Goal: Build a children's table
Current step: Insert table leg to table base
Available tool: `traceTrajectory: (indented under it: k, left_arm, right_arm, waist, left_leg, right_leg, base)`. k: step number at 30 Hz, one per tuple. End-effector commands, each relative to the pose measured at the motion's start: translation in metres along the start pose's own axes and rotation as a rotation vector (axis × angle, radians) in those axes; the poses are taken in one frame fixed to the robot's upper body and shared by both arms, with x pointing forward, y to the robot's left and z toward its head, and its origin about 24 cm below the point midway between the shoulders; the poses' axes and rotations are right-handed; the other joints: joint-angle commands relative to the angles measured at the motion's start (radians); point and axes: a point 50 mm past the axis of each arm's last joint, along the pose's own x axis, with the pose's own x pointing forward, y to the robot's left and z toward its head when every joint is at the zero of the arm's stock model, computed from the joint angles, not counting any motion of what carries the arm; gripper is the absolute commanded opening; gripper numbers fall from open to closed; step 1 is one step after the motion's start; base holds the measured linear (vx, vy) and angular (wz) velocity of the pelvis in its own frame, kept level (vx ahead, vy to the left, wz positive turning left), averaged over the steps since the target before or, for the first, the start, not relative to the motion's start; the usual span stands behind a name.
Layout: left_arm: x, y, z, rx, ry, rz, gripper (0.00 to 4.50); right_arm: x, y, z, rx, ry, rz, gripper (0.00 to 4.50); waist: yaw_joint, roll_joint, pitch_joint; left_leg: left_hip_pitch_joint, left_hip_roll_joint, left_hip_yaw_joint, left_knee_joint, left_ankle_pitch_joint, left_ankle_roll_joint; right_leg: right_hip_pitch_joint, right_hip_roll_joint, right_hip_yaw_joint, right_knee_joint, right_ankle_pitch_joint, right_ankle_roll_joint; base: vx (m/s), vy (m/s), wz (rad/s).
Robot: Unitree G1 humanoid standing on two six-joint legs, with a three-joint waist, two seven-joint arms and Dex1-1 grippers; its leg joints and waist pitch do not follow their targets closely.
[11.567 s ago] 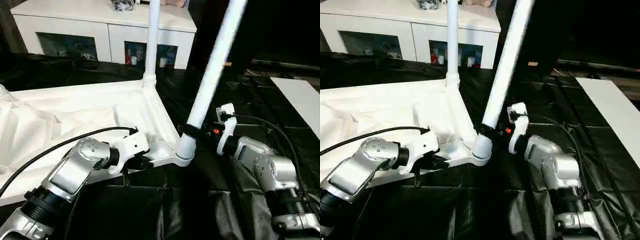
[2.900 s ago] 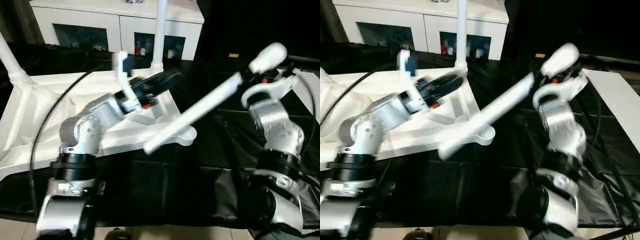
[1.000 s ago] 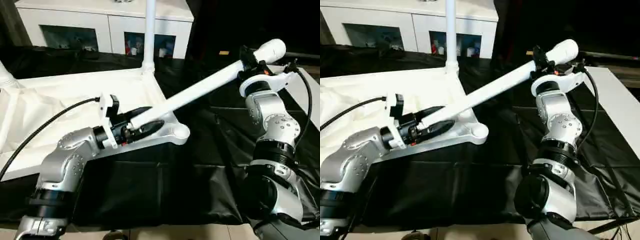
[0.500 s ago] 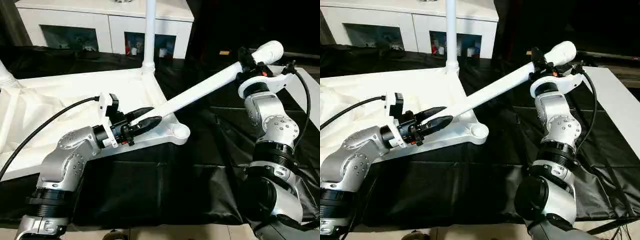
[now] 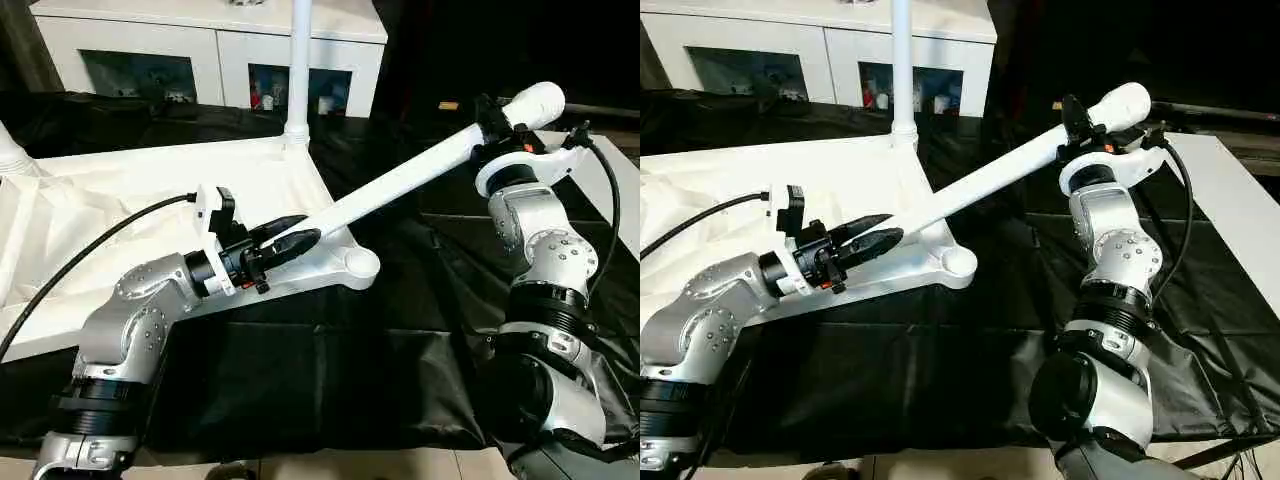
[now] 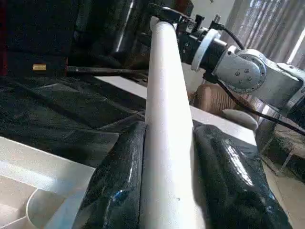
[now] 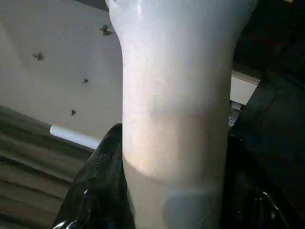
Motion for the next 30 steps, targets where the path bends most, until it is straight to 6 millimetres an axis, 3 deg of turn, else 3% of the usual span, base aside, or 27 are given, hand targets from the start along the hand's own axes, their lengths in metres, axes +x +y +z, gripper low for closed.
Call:
traceTrajectory:
  k: [1, 6, 7, 8, 13, 19, 20, 22, 25, 28, 30]
  left_arm:
    - [0.0062, -0.0078, 0.0027, -0.001, -0.015, -0.042, 1.41]
    - [0.0053, -0.0039, -0.0011, -0.003, 0.021, -0.002, 1.41]
    - [0.0051, -0.0041, -0.0015, -0.006, 0.024, -0.004, 1.97]
    - [0.0047, -0.0041, -0.0023, -0.008, 0.03, -0.004, 2.11]
    - [0.0051, -0.0043, -0.0037, 0.01, 0.045, 0.001, 2.47]
    - [0.0053, -0.0041, -0.0017, 0.034, 0.045, 0.007, 2.58]
    - [0.0051, -0.0034, -0.0014, 0.032, 0.043, 0.01, 2.58]
    - [0.0051, -0.003, -0.0009, 0.029, 0.04, 0.01, 2.15]
    - [0.0053, -0.0025, 0.0011, 0.023, 0.022, 0.012, 2.15]
    - [0.0056, -0.0028, 0.0019, 0.017, 0.017, 0.003, 1.69]
    - [0.0057, -0.0032, 0.0017, 0.013, 0.015, -0.001, 1.76]
  right_arm:
    - [0.0005, 0.0013, 0.0034, 0.0, -0.019, 0.001, 1.84]
    - [0.0008, 0.0015, 0.0027, 0.004, -0.018, 0.001, 1.84]
    - [0.0008, 0.0015, 0.0026, 0.005, -0.018, 0.001, 1.84]
    - [0.0008, 0.0015, 0.0024, 0.005, -0.018, 0.001, 1.84]
    - [0.0008, 0.0015, 0.0021, 0.006, -0.019, 0.001, 1.84]
    - [0.0004, 0.001, 0.0023, 0.004, -0.018, 0.0, 1.84]
    - [0.0004, 0.0009, 0.0023, 0.004, -0.019, 0.0, 1.84]
    - [0.0006, 0.0009, 0.0022, 0.004, -0.019, -0.001, 1.84]
    - [0.0007, 0.001, 0.002, 0.003, -0.018, -0.001, 1.84]
    - [0.0012, 0.0012, 0.002, 0.003, -0.018, 0.0, 1.84]
    - [0.0014, 0.0013, 0.002, 0.003, -0.018, 0.001, 1.84]
  waist:
    - [0.002, 0.005, -0.075]
    - [0.003, 0.005, -0.075]
    - [0.002, 0.005, -0.075]
    - [0.003, 0.006, -0.075]
    - [0.002, 0.007, -0.075]
    - [0.002, 0.007, -0.076]
    - [0.002, 0.005, -0.075]
    - [0.002, 0.007, -0.076]
    - [0.002, 0.006, -0.076]
    - [0.003, 0.006, -0.076]
    - [0.003, 0.006, -0.076]
  left_leg:
    - [0.024, 0.018, -0.005, -0.064, -0.144, -0.031]
    - [0.024, 0.019, -0.006, -0.064, -0.141, -0.028]
    - [0.022, 0.017, -0.006, -0.063, -0.138, -0.028]
    - [0.023, 0.017, -0.005, -0.063, -0.138, -0.029]
    - [0.024, 0.018, -0.006, -0.063, -0.139, -0.029]
    - [0.024, 0.017, -0.006, -0.063, -0.139, -0.03]
    - [0.023, 0.017, -0.006, -0.063, -0.14, -0.03]
    - [0.023, 0.017, -0.006, -0.063, -0.136, -0.029]
    - [0.023, 0.017, -0.006, -0.062, -0.136, -0.027]
    - [0.023, 0.017, -0.006, -0.062, -0.132, -0.026]
    - [0.024, 0.017, -0.006, -0.063, -0.134, -0.025]
  right_leg:
    - [0.047, -0.053, 0.042, -0.07, -0.063, -0.13]
    - [0.048, -0.052, 0.042, -0.069, -0.052, -0.129]
    - [0.048, -0.052, 0.042, -0.069, -0.053, -0.129]
    - [0.048, -0.052, 0.043, -0.069, -0.054, -0.129]
    - [0.047, -0.052, 0.042, -0.069, -0.055, -0.127]
    - [0.048, -0.052, 0.042, -0.069, -0.047, -0.131]
    - [0.048, -0.052, 0.042, -0.069, -0.049, -0.131]
    - [0.048, -0.052, 0.042, -0.068, -0.045, -0.132]
    - [0.049, -0.052, 0.042, -0.068, -0.041, -0.133]
    - [0.048, -0.052, 0.042, -0.067, -0.037, -0.134]
    - [0.048, -0.051, 0.042, -0.068, -0.042, -0.134]
  base:
    - [0.0, 0.0, 0.0]
    - [0.0, 0.0, 0.0]
    - [0.0, 0.0, 0.0]
    - [0.0, 0.0, 0.0]
    - [0.0, 0.0, 0.0]
    - [0.0, 0.0, 0.0]
    - [0.0, 0.0, 0.0]
    - [0.0, 0.0, 0.0]
    - [0.0, 0.0, 0.0]
    - [0.0, 0.0, 0.0]
    - [0.0, 0.0, 0.0]
